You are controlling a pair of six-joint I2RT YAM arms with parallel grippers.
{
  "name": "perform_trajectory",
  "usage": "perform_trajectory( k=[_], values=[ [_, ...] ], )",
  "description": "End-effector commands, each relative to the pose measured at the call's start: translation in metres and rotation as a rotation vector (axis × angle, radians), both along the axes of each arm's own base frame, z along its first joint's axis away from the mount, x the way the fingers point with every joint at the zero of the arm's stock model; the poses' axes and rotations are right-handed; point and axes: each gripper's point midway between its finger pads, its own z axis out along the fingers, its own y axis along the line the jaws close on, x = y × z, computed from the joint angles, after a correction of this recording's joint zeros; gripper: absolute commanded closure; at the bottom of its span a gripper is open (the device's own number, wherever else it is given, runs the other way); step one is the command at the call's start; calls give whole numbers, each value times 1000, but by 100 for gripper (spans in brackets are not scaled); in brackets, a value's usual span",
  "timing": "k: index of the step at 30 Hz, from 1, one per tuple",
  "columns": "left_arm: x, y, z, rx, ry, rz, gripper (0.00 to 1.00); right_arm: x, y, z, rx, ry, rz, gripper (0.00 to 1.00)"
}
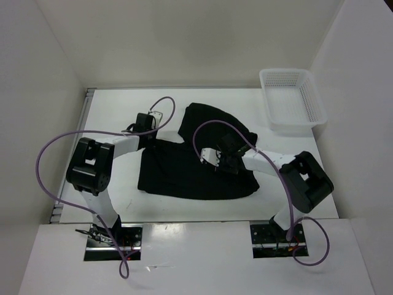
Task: Fold and stack the shorts
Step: Flatten the shorts out
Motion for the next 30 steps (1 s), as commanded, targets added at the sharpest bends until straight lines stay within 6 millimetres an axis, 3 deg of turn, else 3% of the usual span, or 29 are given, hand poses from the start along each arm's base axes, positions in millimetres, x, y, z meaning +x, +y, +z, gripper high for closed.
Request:
perform_trajectory(
  k=[1, 5, 7, 8, 9, 10, 11, 15, 18, 19, 21, 25, 28, 30],
  values=[
    [37, 36, 11, 62, -62, 121, 78, 39, 16, 3, 30, -113, -53, 100],
    [41, 41, 23, 62, -65, 134, 71, 69, 15, 13, 16, -210, -125, 98],
    [35, 42, 37, 63, -61, 133, 63, 87, 28, 33, 70, -263, -147, 98],
    [26, 44, 51, 65, -55, 133, 55, 89, 33, 42, 95, -260, -156, 98],
    [21, 43, 60, 57, -56, 127, 54, 86, 32, 44, 86, -239, -166, 98],
    [12, 35, 66, 65, -54, 108, 53, 94, 41, 65, 123, -258, -157, 98],
    [0, 34, 86, 60, -74, 100, 53, 92, 45, 78, 155, -253, -156, 98],
    [-55, 29, 108, 34, -57, 48, 51, 71, 49, 107, 195, -191, -102, 98],
    [-111, 13, 86, -2, 62, -52, 51, 35, 45, 97, 188, -67, -10, 98],
    [-125, 10, 73, -9, 118, -77, 51, 13, 39, 79, 149, 17, 18, 99],
    [-159, 6, 40, -4, 267, -118, 51, -14, 37, 58, 110, 95, 77, 100],
    [-177, 16, 5, 58, 371, -106, 51, -35, 17, 33, -13, 127, 166, 100],
    [-178, 21, -3, 81, 370, -93, 51, -45, -1, 19, -91, 152, 208, 100],
    [-193, 26, -15, 105, 415, -97, 51, -61, -17, 5, -146, 202, 231, 100]
  ],
)
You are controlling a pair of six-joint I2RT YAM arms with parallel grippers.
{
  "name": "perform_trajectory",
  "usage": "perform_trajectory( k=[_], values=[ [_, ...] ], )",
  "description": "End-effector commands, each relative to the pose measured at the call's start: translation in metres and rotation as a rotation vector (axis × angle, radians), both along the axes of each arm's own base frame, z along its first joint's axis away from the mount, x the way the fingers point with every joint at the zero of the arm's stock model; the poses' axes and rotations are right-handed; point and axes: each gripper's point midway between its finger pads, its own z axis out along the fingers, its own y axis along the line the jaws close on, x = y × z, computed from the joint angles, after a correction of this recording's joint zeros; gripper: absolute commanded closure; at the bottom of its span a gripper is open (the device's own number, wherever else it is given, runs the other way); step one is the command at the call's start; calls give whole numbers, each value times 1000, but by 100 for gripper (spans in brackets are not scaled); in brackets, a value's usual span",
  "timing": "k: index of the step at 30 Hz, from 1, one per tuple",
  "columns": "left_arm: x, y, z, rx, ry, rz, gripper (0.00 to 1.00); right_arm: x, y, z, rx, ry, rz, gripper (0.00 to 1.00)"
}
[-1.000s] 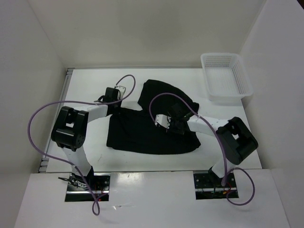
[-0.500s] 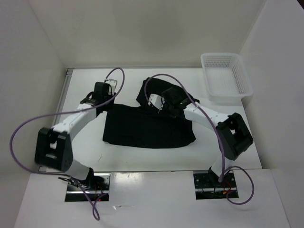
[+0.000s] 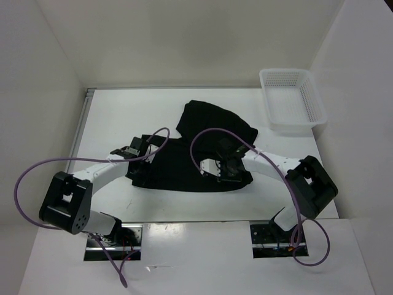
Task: Fold and stack the shorts
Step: Flatten the shorts out
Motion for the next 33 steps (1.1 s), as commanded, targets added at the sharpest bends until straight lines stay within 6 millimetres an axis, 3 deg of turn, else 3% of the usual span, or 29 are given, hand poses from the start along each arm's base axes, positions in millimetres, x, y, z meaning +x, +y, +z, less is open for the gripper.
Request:
perform_trajectory(
  k=[1, 4, 10, 14, 16, 17, 19, 20, 21, 22, 23, 24, 25, 26, 27, 28, 29, 30, 31, 32, 33],
  values=[
    [-23, 9, -14, 52, 60, -13, 51, -21, -26, -14, -121, 43, 98, 100],
    [-47, 19, -26, 98, 114, -26, 51, -38, -41, -30, -185, 72, 176, 100],
    [-67, 19, -16, 83, 163, -44, 51, -56, -59, -29, -248, 120, 245, 100],
    [-74, 12, -4, 56, 171, -69, 51, -58, -53, -21, -236, 135, 274, 100],
    [-65, 0, 16, -8, 126, -81, 48, -46, -33, -6, -160, 98, 243, 100],
    [-60, -12, 26, -73, 99, -97, 46, -31, -15, 12, -98, 46, 220, 100],
    [-35, -33, 66, -177, -32, -126, 44, -13, 17, 39, 50, -23, 137, 100],
    [-26, -47, 83, -245, -84, -152, 43, 10, 31, 64, 140, -87, 79, 96],
    [-5, -59, 103, -297, -184, -172, 38, 20, 43, 86, 249, -116, -20, 91],
    [9, -68, 123, -337, -261, -189, 33, 48, 56, 115, 367, -215, -86, 88],
    [37, -81, 153, -393, -385, -207, 30, 71, 45, 132, 455, -252, -190, 81],
    [48, -89, 166, -420, -423, -223, 28, 85, 40, 145, 535, -268, -310, 75],
    [59, -95, 176, -445, -447, -232, 27, 110, 38, 169, 618, -350, -369, 71],
    [76, -105, 167, -458, -419, -242, 25, 123, 30, 172, 642, -364, -429, 68],
    [94, -117, 185, -486, -438, -263, 25, 140, 13, 172, 643, -388, -512, 68],
    [110, -122, 184, -492, -423, -258, 25, 156, 10, 162, 642, -368, -582, 68],
    [127, -128, 147, -476, -301, -239, 25, 168, 4, 158, 638, -376, -624, 68],
    [142, -136, 143, -482, -278, -242, 25, 179, -7, 150, 622, -381, -681, 68],
    [174, -143, 171, -523, -331, -252, 25, 192, -14, 151, 609, -400, -726, 68],
    [192, -152, 138, -520, -250, -244, 25, 204, -20, 129, 584, -370, -784, 68],
    [211, -153, 136, -521, -261, -236, 25, 212, -27, 122, 572, -366, -827, 68]
  ],
)
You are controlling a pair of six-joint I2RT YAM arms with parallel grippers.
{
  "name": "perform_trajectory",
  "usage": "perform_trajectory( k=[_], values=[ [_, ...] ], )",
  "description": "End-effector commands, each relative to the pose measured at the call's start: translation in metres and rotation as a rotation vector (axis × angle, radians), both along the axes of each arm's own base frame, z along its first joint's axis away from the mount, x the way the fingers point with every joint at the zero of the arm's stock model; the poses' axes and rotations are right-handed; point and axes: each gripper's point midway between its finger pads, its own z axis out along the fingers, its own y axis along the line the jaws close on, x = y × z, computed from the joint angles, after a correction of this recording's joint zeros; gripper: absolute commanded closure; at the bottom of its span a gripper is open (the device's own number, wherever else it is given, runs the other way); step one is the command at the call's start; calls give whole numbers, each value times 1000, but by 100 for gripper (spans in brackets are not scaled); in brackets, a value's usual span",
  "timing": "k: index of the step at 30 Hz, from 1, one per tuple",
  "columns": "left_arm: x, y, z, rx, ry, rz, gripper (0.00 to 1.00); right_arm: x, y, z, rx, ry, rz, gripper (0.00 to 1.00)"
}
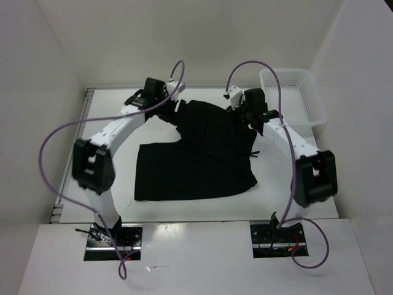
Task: Fold and stack the shorts
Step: Flatten the shorts out, then fold the shorts
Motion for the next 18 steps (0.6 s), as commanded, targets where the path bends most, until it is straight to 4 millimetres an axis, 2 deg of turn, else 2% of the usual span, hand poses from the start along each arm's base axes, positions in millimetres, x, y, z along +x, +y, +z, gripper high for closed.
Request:
perform_trajectory(
  k=[1, 2, 3, 4, 5, 6, 7, 8, 10, 11, 14, 15, 16, 17, 18],
  values=[
    [59, -21, -17, -54, 33, -39, 25, 42, -20, -36, 86, 84, -218, 68],
    [77, -20, -46, -36, 73, -22, 25, 48, -26, -42, 95, 98, -247, 68],
    [89, -20, -51, -21, 63, -5, 25, 62, -40, -38, 110, 81, -295, 67],
    [102, -21, -54, -15, 43, 7, 25, 67, -45, -43, 118, 91, -317, 60],
    [113, -21, -75, 6, 57, 22, 25, 73, -50, -54, 117, 103, -342, 55],
    [123, -20, -73, 14, 35, 38, 23, 75, -50, -57, 124, 110, -350, 50],
    [130, -18, -80, 28, 29, 53, 23, 81, -58, -58, 120, 102, -372, 45],
    [136, -11, -102, 71, 49, 87, 22, 84, -60, -66, 108, 112, -384, 39],
    [138, -6, -118, 104, 71, 109, 22, 87, -64, -72, 112, 122, -401, 34],
    [137, -6, -126, 109, 84, 109, 22, 88, -69, -76, 109, 131, -411, 28],
    [113, -17, -160, 126, 169, 66, 21, 87, -71, -94, 92, 162, -420, 24],
    [105, -23, -170, 138, 197, 50, 21, 84, -71, -106, 81, 192, -422, 24],
    [96, -20, -183, 155, 238, 48, 24, 84, -70, -111, 84, 203, -416, 24],
    [92, -35, -178, 155, 229, 21, 27, 81, -68, -116, 78, 222, -400, 24],
    [92, -33, -183, 165, 235, 26, 30, 78, -67, -124, 77, 246, -395, 24]
  ],
)
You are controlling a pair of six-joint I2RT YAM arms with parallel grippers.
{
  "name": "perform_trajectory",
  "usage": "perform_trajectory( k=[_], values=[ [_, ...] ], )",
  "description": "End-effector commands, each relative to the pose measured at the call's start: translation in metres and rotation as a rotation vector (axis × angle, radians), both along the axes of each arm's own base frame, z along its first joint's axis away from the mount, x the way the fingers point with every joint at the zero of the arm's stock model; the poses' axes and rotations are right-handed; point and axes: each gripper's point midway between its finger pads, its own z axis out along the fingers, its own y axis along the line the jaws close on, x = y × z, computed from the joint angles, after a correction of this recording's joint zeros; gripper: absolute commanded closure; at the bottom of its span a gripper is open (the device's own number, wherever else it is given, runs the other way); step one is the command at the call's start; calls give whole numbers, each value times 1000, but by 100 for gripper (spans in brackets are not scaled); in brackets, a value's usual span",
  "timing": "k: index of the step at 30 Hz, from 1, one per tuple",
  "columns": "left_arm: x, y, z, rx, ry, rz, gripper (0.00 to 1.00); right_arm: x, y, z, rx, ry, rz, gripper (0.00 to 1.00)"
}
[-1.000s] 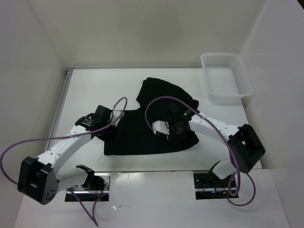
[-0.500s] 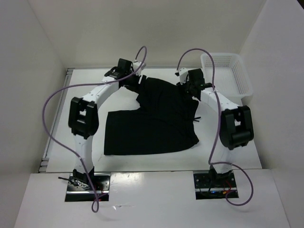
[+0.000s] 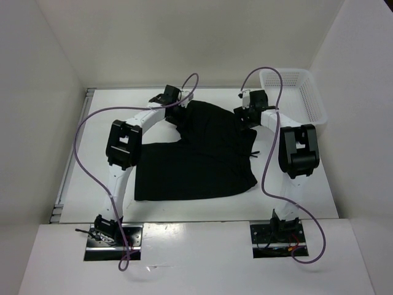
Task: Fold and stack the shorts
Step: Fold the shorts
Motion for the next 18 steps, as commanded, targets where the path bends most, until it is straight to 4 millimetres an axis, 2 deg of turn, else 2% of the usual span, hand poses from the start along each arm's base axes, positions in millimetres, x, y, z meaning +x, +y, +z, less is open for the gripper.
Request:
perform_trajectory(
  k=[1, 3, 4, 6, 7, 8, 9, 10, 11, 12, 13, 14, 15, 16, 17, 18],
  values=[
    [-24, -22, -24, 28, 71, -57, 37, 10, 6, -5, 18, -6, 4, 24],
    [-26, -21, -27, 31, 80, -57, 44, 3, 12, -20, 41, 44, 38, 25],
    [-29, -22, -27, 27, 91, -62, 47, 0, 14, -21, 48, 54, 45, 25],
    [-29, -22, -27, 27, 91, -62, 60, -3, 17, -27, 39, 73, 62, 25],
    [-37, -25, -32, 35, 112, -72, 65, -5, 21, -31, 30, 80, 82, 27],
    [-37, -25, -32, 36, 113, -72, 72, -5, 25, -29, 22, 79, 101, 31],
    [-43, -23, -37, 43, 133, -72, 88, -5, 25, -29, 22, 79, 101, 36],
    [-47, -26, -36, 44, 134, -81, 96, -5, 25, -29, 22, 79, 101, 41],
    [-49, -25, -39, 48, 142, -81, 100, -6, 31, -29, 21, 79, 111, 48],
    [-51, -24, -36, 48, 143, -81, 100, -5, 29, -29, 14, 79, 106, 61],
    [-50, -25, -28, 42, 127, -82, 100, -6, 33, -30, 5, 78, 112, 67],
    [-51, -20, -27, 61, 124, -70, 100, -4, 31, -24, -9, 62, 115, 74],
    [-47, -8, -18, 89, 93, -37, 100, -2, 36, -20, -14, 50, 132, 89],
    [-44, 3, -11, 103, 78, -9, 100, 4, 36, -9, -45, 17, 141, 96],
    [-40, 13, 12, 106, 33, 17, 100, 6, 33, 0, -59, 2, 140, 100],
    [-34, 33, 22, 126, 11, 64, 100, 8, 36, 8, -72, -13, 152, 100]
  ],
)
